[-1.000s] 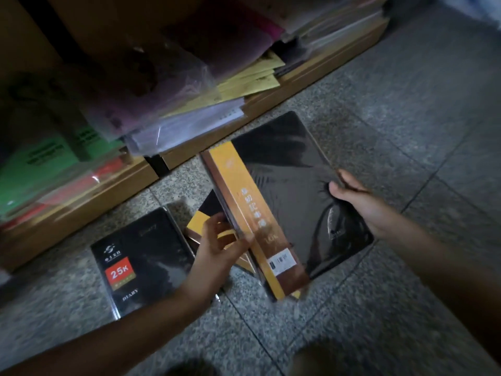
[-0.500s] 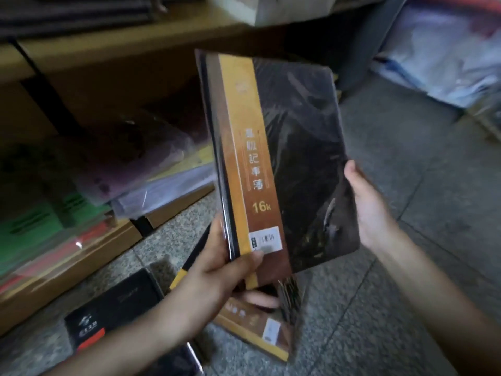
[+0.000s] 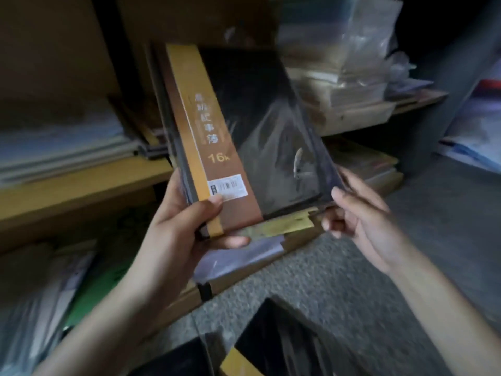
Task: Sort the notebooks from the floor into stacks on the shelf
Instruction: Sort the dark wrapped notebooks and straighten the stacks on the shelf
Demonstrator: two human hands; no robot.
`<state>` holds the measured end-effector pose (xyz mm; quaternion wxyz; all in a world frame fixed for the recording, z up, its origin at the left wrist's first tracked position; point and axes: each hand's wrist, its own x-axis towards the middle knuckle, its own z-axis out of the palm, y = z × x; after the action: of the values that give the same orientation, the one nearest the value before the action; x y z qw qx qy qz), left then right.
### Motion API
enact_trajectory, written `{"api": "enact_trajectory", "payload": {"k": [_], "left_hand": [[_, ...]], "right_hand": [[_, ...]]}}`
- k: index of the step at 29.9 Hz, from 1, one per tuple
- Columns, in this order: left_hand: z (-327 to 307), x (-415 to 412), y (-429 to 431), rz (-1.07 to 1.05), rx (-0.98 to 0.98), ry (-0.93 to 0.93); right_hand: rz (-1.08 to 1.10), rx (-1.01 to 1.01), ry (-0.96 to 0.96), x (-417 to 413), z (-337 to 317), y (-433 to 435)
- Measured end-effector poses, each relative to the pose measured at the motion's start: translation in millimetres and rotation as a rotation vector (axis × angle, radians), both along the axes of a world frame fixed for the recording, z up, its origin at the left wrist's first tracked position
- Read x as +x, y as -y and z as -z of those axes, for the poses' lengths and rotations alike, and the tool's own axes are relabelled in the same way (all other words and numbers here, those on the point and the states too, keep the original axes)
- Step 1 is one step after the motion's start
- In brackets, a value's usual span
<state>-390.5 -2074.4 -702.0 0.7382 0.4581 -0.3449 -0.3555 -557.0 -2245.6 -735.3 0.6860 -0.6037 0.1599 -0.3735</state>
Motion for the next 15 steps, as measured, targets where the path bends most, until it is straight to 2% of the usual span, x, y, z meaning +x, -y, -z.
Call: {"api": "enact_trajectory", "payload": {"k": [3, 6, 8, 10, 12, 15], "left_hand": [[-6.0, 15.3, -0.1, -0.041, -0.005, -0.105], [-8.5, 24.3, -0.9, -0.064, -0.005, -0.197], [-9.6, 28.6, -1.5, -0.082, 0.005, -0.187], [-9.4, 31.7, -1.2, -0.132, 0.006, -0.103], [-8.1, 32.9, -3.2, -0.261, 0.054, 0.205], [-6.1, 42.7, -10.1, -0.62, 0.221, 1.043]], "right_hand": [[-0.036, -0.024, 0.033, 23.3, -3.4, -0.8], [0.023, -0.015, 0.014, 40.5, -6.3, -5.6], [0.051, -0.033, -0.004, 47.2, -7.5, -7.8], [0.094, -0.09, -0.011, 53.6, -12.2, -8.7], [0.193, -0.131, -0.014, 61.9, -17.7, -3.9], [0.269, -0.124, -0.003, 77.4, -25.6, 4.9]]}}
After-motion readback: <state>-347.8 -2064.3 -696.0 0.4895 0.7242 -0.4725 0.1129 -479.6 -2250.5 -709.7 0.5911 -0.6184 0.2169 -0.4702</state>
